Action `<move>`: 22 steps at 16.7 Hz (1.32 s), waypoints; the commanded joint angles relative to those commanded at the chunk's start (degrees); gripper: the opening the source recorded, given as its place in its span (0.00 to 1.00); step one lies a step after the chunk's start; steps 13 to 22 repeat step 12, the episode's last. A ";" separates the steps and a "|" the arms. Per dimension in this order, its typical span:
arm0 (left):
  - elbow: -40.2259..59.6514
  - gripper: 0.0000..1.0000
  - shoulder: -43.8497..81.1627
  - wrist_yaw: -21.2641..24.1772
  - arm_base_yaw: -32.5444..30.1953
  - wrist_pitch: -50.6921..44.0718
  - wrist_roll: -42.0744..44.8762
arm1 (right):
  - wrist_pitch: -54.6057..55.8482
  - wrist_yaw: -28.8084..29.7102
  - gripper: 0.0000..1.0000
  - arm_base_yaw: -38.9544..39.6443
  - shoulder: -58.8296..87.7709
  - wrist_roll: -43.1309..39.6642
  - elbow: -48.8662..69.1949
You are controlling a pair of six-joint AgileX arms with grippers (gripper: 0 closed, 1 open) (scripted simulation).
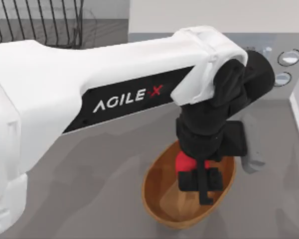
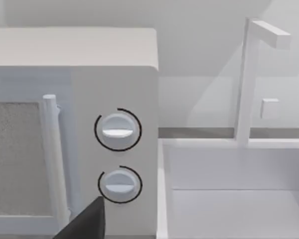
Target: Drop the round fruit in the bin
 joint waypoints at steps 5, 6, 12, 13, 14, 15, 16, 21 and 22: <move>0.00 0.90 0.00 0.00 0.00 0.00 0.00 | 0.00 0.00 1.00 0.00 0.00 0.00 0.00; 0.00 0.98 0.00 0.00 0.00 0.00 0.00 | 0.00 0.00 1.00 0.00 0.00 0.00 0.00; 0.00 1.00 0.00 0.00 0.00 0.00 0.00 | 0.00 0.00 1.00 0.00 0.00 0.00 0.00; 0.00 1.00 0.00 0.00 0.00 0.00 0.00 | 0.00 0.00 1.00 0.00 0.00 0.00 0.00; 0.00 1.00 0.00 0.00 0.00 0.00 0.00 | 0.00 0.00 1.00 0.00 0.00 0.00 0.00; 0.00 1.00 0.00 0.00 0.00 0.00 0.00 | 0.00 0.00 1.00 0.00 0.00 0.00 0.00; 0.00 1.00 0.00 0.00 0.00 0.00 0.00 | 0.00 0.00 1.00 0.00 0.00 0.00 0.00; 0.00 1.00 0.00 0.00 0.00 0.00 0.00 | 0.00 0.00 1.00 0.00 0.00 0.00 0.00; 0.00 1.00 0.00 0.00 0.00 0.00 0.00 | 0.00 0.00 1.00 0.00 0.00 0.00 0.00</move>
